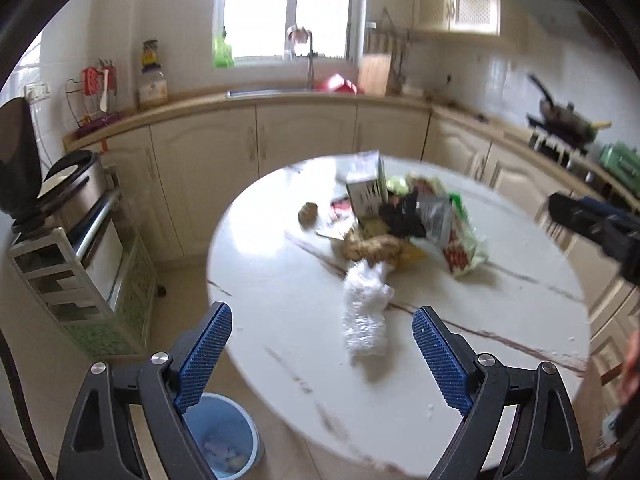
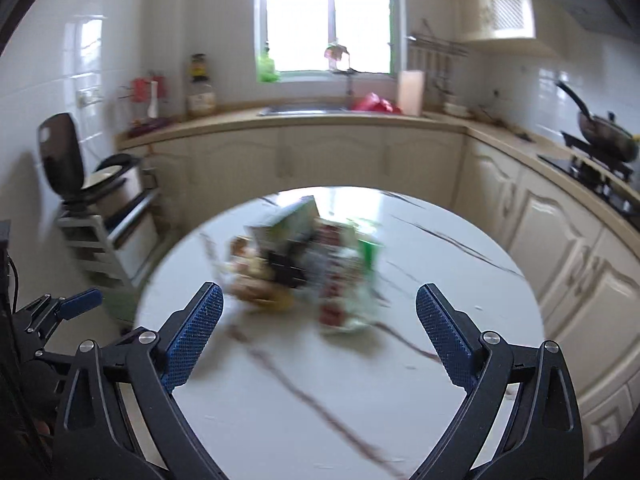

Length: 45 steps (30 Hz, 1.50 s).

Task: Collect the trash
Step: 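Grasp the clear plastic wrap with the left tool while the right tool grasps black plastic, then carry wrap and black plastic to the bucket and release both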

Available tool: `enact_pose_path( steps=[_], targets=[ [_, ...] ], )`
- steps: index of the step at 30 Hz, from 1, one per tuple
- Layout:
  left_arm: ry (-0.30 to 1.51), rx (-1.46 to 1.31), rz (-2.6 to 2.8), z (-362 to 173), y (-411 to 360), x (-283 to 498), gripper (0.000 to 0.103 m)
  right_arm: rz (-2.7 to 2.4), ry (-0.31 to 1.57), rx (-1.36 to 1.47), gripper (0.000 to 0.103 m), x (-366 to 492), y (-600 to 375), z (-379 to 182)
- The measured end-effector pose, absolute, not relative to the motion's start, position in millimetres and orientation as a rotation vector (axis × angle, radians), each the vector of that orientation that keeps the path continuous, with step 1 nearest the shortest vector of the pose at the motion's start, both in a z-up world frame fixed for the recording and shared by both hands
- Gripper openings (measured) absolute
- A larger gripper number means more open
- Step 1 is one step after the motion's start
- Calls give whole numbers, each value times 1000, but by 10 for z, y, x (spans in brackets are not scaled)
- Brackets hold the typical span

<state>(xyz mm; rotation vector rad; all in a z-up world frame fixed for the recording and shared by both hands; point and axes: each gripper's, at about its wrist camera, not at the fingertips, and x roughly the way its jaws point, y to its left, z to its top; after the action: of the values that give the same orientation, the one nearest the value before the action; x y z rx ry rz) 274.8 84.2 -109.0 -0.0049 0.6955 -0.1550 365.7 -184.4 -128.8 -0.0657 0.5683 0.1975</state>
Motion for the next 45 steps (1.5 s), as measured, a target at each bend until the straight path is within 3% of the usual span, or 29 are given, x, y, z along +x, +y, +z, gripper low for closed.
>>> enact_pose_path(
  steps=[7,10,16,18,19,20,23,34,36,41,45],
  targets=[
    [803,31,-167,-1315,504,3443,84,161,656,-31,97,3931,-2305,-1519],
    [836,10,-186,-1393,542,3626,60,163,705,-25,97,4113,-2428,-1659],
    [859,10,-207,-1621,452,3959,49,199,736,-42,97,4351,-2356,-1808],
    [843,25,-210,-1715,410,4042,39,224,733,-55,96,4423,-2238,-1814],
    [836,33,-216,-1725,407,4047,27,230,732,-61,96,4447,-2174,-1811],
    [832,25,-229,-1733,420,4053,22,244,732,-69,95,4481,-2103,-1808],
    [808,3,-242,-1720,504,3995,20,298,710,-91,90,4557,-1853,-1776],
    [748,-55,-234,-1490,983,3618,20,385,782,-147,56,4960,-1201,-2020],
    [745,-65,-226,-1478,1063,3584,20,376,803,-156,37,5005,-1163,-2078],
    [734,-93,-227,-1425,1209,3471,20,396,802,-128,28,4995,-1233,-2065],
    [714,-128,-243,-1352,1357,3339,20,401,771,-86,28,4865,-1334,-1911]
  ],
)
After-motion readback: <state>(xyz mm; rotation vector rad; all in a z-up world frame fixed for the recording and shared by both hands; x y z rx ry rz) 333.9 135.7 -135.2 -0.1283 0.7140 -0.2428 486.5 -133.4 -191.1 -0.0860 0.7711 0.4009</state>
